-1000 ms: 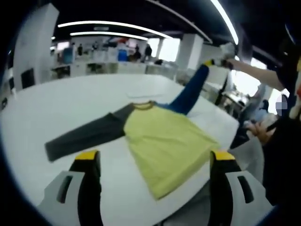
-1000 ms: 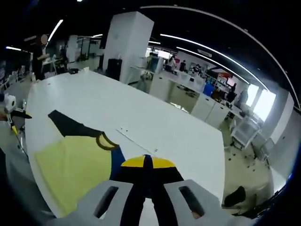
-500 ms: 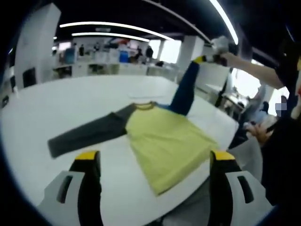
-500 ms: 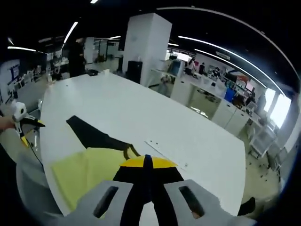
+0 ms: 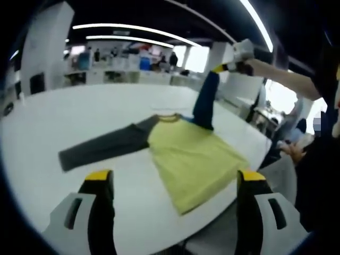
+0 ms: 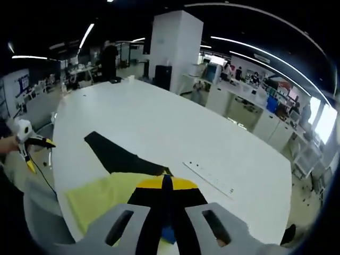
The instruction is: Fold the garment on the visible template until the final outline fits inside the template.
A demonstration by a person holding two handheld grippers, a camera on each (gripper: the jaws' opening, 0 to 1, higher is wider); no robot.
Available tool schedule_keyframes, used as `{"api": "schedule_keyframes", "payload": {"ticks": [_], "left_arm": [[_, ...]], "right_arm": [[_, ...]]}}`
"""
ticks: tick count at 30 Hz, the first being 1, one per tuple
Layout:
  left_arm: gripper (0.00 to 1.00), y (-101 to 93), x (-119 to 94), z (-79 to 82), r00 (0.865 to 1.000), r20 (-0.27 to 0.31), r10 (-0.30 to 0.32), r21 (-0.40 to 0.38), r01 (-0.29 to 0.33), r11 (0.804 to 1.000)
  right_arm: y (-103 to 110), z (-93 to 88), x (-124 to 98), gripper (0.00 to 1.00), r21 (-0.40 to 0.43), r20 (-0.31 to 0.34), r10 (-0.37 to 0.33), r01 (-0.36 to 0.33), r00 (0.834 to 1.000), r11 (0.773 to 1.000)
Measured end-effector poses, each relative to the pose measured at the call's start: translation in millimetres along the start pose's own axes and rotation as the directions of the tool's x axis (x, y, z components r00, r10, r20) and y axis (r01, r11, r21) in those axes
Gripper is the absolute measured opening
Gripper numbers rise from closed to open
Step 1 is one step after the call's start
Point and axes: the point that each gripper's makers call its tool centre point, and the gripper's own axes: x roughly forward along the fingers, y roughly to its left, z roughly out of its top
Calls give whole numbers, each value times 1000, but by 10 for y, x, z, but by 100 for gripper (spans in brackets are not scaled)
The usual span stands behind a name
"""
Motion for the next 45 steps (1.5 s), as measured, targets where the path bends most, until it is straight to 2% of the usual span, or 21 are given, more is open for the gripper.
{"api": "schedule_keyframes", "payload": {"ticks": [13, 27, 34, 36, 45], "left_arm": [[92, 31, 28, -24, 1000, -3, -1, -11, 1, 1000], [92, 83, 48, -42, 1000, -11, -1, -24, 1, 1000], [92, 153, 72, -61, 1000, -13, -1, -34, 0, 999], [92, 183, 67, -68, 1000, -12, 2, -37, -3, 999], [92, 256, 45, -115, 1000, -19, 17, -51, -18, 999]], "right_arm": [[190, 40, 313, 3, 44, -11, 28, -27, 1000, 999], [436, -135, 828, 3, 93, -60, 62, -56, 996, 994], [504, -178, 1025, 3, 124, -65, 73, -64, 995, 990], [484, -196, 1158, 3, 140, -73, 76, -66, 994, 988], [592, -320, 1300, 3, 155, -107, 90, -73, 990, 985]]}}
